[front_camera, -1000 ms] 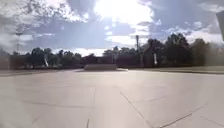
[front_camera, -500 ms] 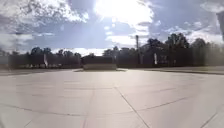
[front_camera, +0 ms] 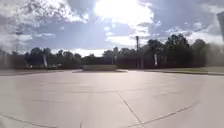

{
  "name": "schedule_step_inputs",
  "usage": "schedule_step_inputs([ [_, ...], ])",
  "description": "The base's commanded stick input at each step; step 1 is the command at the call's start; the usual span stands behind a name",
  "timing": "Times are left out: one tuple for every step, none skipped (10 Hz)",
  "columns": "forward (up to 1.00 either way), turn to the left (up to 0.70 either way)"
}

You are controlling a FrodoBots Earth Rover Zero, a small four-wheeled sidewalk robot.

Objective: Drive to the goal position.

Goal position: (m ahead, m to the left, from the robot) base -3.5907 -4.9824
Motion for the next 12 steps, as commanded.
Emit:
schedule_step_inputs([
  [0.55, -0.01],
  [0.55, -0.01],
  [0.55, -0.01],
  [0.55, -0.01],
  [0.54, -0.01],
  [0.55, -0.01],
  [0.55, -0.01],
  [0.55, -0.01],
  [0.55, -0.01],
  [0.55, -0.01],
  [0.55, -0.01],
  [0.55, -0.01],
])
